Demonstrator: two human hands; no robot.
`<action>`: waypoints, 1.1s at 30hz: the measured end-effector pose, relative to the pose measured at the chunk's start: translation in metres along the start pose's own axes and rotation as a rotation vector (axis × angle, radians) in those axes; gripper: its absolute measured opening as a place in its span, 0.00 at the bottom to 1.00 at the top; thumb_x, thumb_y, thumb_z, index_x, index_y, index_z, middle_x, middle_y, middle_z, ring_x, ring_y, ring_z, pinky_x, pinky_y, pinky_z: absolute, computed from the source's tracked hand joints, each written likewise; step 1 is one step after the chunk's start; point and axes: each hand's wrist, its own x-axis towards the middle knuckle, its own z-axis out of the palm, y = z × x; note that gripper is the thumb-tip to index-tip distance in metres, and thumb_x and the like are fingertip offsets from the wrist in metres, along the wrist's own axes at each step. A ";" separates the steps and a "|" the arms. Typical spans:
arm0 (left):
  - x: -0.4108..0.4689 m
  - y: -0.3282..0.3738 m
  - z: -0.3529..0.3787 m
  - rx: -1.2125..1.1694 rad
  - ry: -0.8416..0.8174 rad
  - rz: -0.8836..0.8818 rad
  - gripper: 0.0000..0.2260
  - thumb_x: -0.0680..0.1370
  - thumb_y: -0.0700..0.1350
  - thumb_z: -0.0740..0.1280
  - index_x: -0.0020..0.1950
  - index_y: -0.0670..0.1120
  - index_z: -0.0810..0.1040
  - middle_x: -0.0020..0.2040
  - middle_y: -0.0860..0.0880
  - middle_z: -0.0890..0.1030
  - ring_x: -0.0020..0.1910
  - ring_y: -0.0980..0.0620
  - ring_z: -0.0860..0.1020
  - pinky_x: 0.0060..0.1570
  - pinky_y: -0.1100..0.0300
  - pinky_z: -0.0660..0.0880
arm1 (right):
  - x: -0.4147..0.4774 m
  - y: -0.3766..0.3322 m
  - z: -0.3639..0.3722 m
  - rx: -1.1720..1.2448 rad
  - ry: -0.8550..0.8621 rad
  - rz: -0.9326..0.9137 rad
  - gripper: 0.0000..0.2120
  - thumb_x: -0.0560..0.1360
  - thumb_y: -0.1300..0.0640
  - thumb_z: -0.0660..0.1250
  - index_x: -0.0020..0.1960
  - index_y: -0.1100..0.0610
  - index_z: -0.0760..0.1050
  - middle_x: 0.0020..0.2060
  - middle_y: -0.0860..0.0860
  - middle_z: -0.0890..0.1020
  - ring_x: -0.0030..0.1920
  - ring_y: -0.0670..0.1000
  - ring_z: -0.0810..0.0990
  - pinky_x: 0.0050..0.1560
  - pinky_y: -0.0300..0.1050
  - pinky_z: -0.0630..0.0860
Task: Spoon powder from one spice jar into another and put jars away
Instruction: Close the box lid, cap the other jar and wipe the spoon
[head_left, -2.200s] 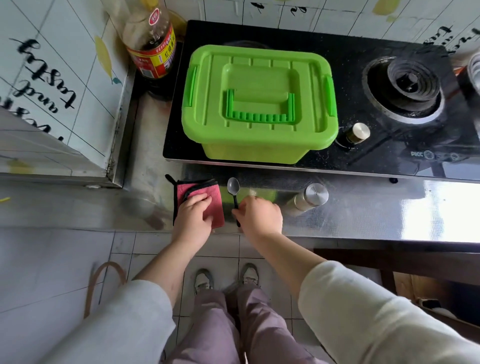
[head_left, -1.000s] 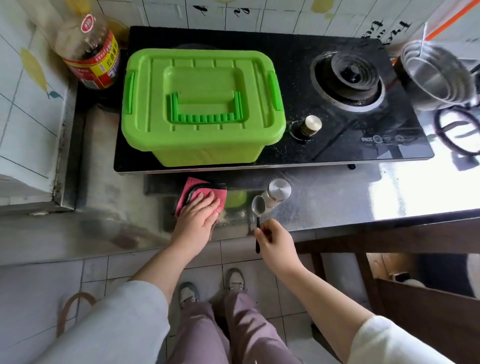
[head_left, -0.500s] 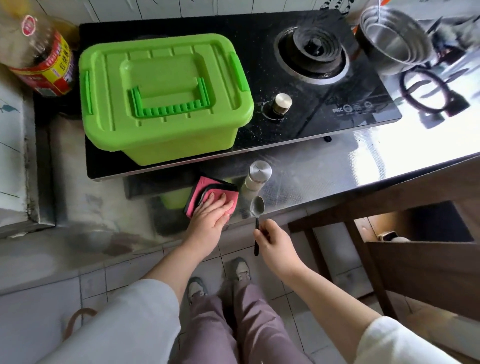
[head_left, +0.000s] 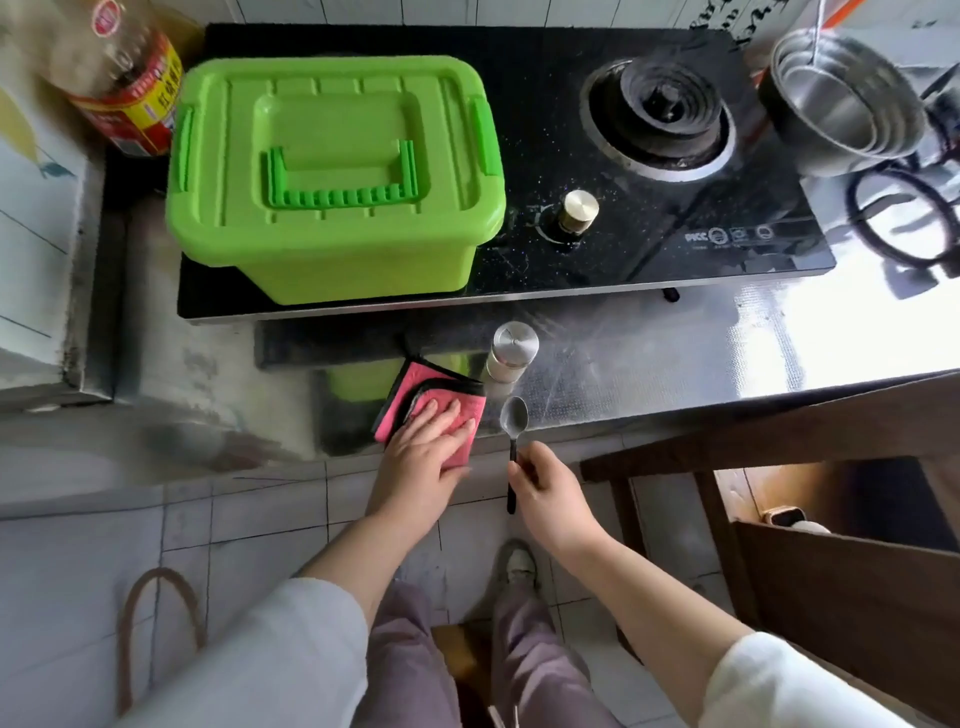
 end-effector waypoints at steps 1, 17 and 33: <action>-0.001 0.000 0.002 0.029 0.017 -0.001 0.31 0.73 0.39 0.73 0.73 0.52 0.67 0.74 0.55 0.65 0.76 0.52 0.58 0.74 0.59 0.49 | 0.001 0.000 -0.004 0.006 0.003 -0.002 0.14 0.79 0.59 0.61 0.36 0.54 0.62 0.28 0.45 0.68 0.28 0.41 0.66 0.33 0.36 0.64; -0.016 0.017 0.017 -0.060 0.171 -0.062 0.27 0.70 0.25 0.62 0.64 0.46 0.79 0.64 0.49 0.79 0.67 0.48 0.74 0.71 0.55 0.64 | 0.011 0.003 -0.024 -0.106 -0.084 -0.078 0.12 0.78 0.61 0.61 0.38 0.51 0.64 0.30 0.46 0.70 0.31 0.43 0.66 0.33 0.31 0.66; -0.022 0.019 -0.040 -0.385 -0.011 -0.501 0.10 0.83 0.49 0.57 0.50 0.45 0.74 0.46 0.48 0.79 0.47 0.49 0.77 0.46 0.55 0.71 | 0.018 -0.025 -0.011 -0.047 -0.073 -0.046 0.07 0.78 0.59 0.61 0.42 0.60 0.68 0.34 0.52 0.74 0.35 0.50 0.70 0.32 0.35 0.67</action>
